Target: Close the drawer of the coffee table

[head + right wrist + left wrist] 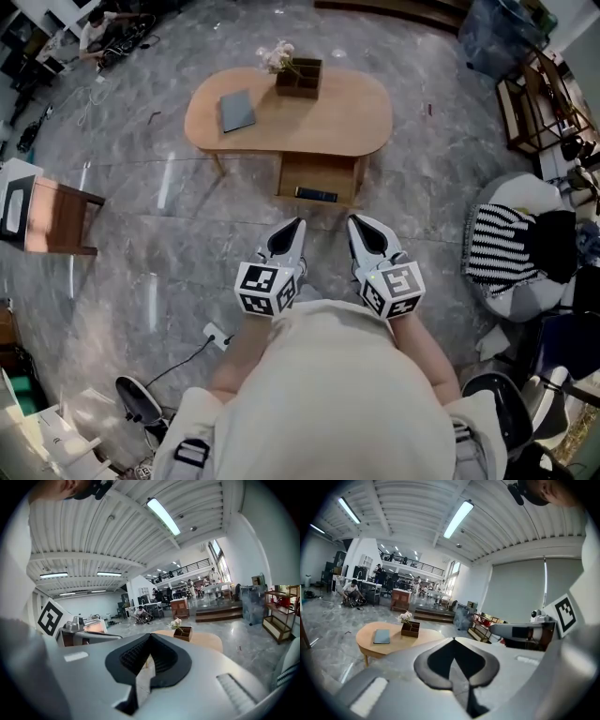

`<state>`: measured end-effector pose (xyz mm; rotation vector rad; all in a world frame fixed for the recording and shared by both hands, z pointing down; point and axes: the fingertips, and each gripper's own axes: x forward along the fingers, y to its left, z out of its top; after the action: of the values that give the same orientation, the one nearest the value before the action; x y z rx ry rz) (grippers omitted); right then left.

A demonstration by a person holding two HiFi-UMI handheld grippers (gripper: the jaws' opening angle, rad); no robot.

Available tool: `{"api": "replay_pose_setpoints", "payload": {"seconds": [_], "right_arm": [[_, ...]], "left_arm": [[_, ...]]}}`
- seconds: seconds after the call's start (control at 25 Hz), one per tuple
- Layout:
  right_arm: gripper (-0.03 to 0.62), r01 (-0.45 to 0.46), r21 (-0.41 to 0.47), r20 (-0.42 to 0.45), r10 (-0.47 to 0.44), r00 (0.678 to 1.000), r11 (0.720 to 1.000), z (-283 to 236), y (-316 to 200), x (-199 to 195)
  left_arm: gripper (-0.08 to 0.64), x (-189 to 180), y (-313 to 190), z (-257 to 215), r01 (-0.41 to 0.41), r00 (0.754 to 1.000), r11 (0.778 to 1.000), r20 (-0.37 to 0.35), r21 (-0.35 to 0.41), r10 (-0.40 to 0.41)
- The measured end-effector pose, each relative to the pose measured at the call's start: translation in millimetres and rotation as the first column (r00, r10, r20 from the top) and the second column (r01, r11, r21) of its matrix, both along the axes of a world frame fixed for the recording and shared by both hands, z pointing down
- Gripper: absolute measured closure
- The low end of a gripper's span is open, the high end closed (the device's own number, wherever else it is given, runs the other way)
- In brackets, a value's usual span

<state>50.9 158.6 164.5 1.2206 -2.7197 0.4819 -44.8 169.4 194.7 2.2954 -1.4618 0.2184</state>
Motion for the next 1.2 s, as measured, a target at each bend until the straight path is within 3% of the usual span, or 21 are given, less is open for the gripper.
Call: {"api": "replay_pose_setpoints", "payload": {"seconds": [0.52,0.8,1.2], "right_arm": [[0.592,-0.139,-0.028,-0.066,0.137,0.988,0.990,16,-61,-60],[0.592,-0.216,-0.091,-0.089,0.209,0.974,0.972,40,-80,-59],[0.592,-0.259,-0.188,-0.159,0.231,0.960,0.947,104,-101,-28]], "left_arm": [[0.560,-88,-63,36,-0.081,0.997,0.994,-0.015,-0.069,0.080],[0.560,-114,-91,67,-0.111,0.994,0.986,0.002,-0.124,0.112],[0.560,-122,-120,128,-0.068,0.997,0.976,0.006,-0.206,0.071]]}}
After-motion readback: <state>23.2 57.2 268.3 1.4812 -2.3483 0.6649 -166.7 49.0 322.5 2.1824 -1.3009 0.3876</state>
